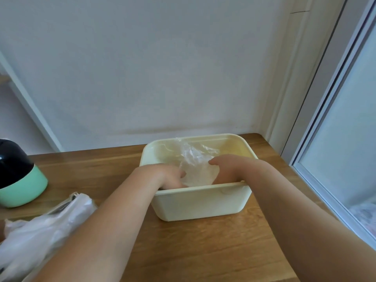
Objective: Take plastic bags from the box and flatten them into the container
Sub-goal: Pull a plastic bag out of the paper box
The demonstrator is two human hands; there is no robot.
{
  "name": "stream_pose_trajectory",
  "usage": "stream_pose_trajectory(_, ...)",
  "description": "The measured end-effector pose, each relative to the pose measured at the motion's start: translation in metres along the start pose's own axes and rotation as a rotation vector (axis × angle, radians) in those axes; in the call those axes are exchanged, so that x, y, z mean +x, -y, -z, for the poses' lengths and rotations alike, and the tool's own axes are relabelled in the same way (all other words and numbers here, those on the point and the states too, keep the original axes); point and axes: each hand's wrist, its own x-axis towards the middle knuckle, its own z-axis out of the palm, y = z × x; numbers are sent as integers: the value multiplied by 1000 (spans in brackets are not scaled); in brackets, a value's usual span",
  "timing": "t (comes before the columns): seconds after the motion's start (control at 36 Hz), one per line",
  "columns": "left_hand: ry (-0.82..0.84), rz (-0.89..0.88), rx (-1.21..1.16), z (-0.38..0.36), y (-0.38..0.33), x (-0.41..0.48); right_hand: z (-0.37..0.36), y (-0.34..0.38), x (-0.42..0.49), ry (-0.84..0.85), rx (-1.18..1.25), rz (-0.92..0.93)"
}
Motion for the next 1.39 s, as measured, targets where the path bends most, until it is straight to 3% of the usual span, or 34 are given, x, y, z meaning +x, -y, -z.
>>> stream_pose_trajectory(0.08,-64,2,-79,3,-3,-4,1,0,-2,-85,40,12)
stream_pose_trajectory(0.36,-641,-34,-182,2,17,-42,12,12,-34,-509,62,90)
stream_pose_trajectory(0.44,-733,-41,-253,-4,29,-59,7,27,-45,-640,152,182)
stream_pose_trajectory(0.56,-794,-23,-335,-17,48,-91,-9,67,-59,-692,334,344)
stream_pose_trajectory(0.81,-854,135,-428,-60,101,-155,-60,148,-57,-546,530,577)
stream_pose_trajectory(1.0,-702,214,-431,-91,124,-169,-91,187,-46,-375,511,591)
stream_pose_trajectory(1.17,-698,213,-443,-99,126,-170,-104,196,-41,-338,494,590)
stream_pose_trajectory(1.28,-786,196,-493,-100,129,-165,-103,194,-40,-324,482,601)
stream_pose_trajectory(1.39,-912,138,-789,-98,130,-160,-102,193,-40,-287,461,620)
